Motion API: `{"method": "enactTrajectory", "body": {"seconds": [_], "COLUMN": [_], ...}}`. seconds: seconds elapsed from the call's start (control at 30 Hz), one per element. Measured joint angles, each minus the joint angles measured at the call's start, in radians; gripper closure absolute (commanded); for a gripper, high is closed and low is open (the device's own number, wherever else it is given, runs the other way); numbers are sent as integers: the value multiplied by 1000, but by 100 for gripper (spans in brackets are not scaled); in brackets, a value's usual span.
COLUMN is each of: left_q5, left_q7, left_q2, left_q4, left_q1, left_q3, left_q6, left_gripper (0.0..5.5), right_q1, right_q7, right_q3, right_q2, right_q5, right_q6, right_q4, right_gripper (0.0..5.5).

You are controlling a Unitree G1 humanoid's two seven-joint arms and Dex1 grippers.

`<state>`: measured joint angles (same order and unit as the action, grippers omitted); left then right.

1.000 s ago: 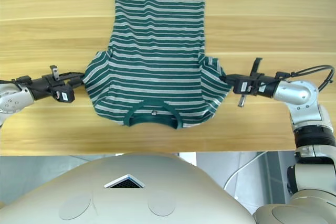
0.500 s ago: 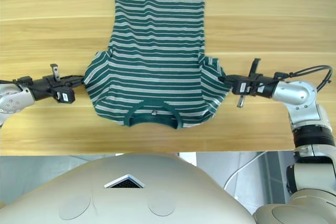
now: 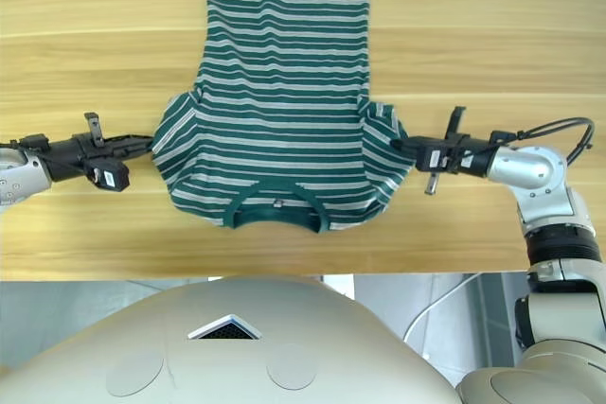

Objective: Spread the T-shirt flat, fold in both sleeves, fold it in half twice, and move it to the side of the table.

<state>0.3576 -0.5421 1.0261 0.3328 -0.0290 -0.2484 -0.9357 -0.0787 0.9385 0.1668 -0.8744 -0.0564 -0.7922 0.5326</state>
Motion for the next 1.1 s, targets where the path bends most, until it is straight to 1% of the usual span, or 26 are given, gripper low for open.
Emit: {"method": "enactTrajectory", "body": {"seconds": [0.2, 0.53, 0.97, 1.1], "left_q5": [-21, -2, -10, -11], "left_q7": [-29, -77, -121, -129], "left_q2": [-2, -78, -118, -164], "left_q4": [-64, -96, -120, -149], "left_q1": [-9, -91, -136, -177], "left_q3": [2, -24, -40, -59], "left_q6": [6, 44, 71, 78], "left_gripper": [547, 547, 547, 547], "right_q1": [0, -2, -7, -7], "right_q7": [0, 0, 0, 0], "right_q3": [2, 5, 20, 21], "right_q2": [2, 24, 36, 38], "right_q5": [0, -1, -1, -1], "right_q6": [0, 0, 17, 20], "right_q4": [0, -16, -31, -37], "right_gripper": [550, 550, 550, 550]}}
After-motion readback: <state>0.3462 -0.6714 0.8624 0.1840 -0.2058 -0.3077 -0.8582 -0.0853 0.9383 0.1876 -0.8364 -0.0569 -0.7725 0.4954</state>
